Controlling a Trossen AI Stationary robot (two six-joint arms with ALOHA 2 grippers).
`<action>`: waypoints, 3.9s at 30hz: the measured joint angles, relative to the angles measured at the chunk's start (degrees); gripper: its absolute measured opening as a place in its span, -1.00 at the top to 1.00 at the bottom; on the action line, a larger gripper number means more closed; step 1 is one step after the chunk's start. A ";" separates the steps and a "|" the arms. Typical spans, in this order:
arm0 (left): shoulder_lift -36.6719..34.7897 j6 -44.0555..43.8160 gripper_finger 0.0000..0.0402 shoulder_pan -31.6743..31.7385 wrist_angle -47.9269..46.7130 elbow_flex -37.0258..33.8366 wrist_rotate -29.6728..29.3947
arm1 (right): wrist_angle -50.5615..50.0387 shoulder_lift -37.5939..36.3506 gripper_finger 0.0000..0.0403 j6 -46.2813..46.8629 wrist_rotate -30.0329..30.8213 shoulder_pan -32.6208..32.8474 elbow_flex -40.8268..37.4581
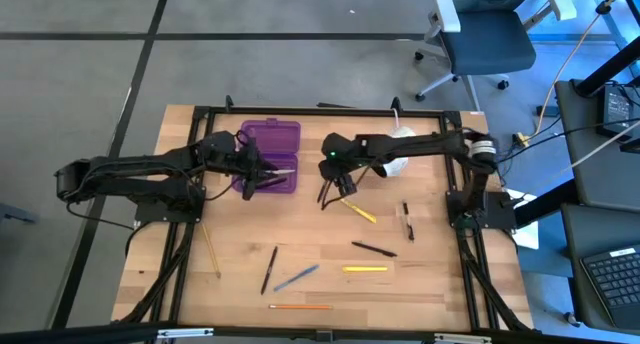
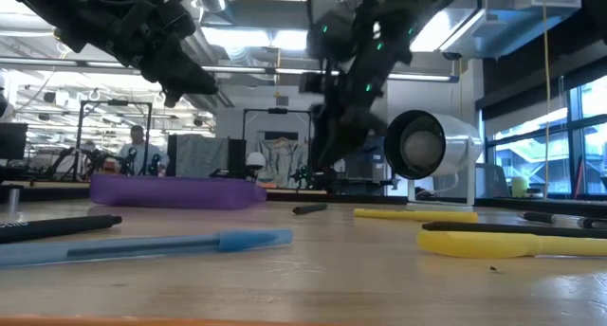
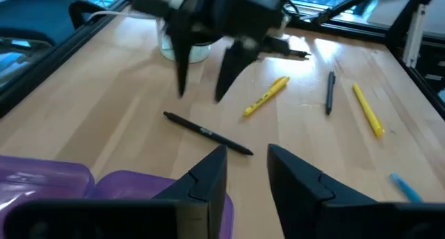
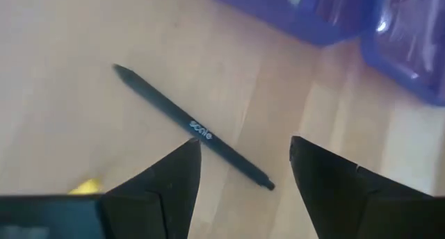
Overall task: Pick & place school supplies into a supply box
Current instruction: Put the black pen into the purple box organizer
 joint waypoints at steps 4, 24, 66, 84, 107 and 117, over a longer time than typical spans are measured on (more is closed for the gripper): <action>0.00 0.47 0.53 0.00 -0.06 0.00 0.00 | 0.69 3.19 -0.12 0.03 -2.81 -0.55 0.00; 0.00 2.02 0.53 0.00 -0.85 0.00 -0.02 | 4.61 8.61 -0.12 -2.59 -8.30 -1.17 0.01; 0.02 1.00 0.56 -0.01 -0.85 0.00 -0.02 | 3.01 9.64 0.83 16.42 -11.55 -0.42 0.00; 0.02 -0.14 0.57 -0.02 -0.84 0.00 0.00 | 2.56 6.97 0.79 21.71 -15.00 -0.06 -0.44; 8.19 0.48 0.48 -6.88 16.66 0.02 -0.07 | 13.25 -10.04 0.78 29.84 -16.91 1.48 -0.10; 18.25 0.91 0.31 -7.74 38.77 0.02 -0.58 | 13.30 -20.97 0.77 30.61 -11.00 4.16 -0.02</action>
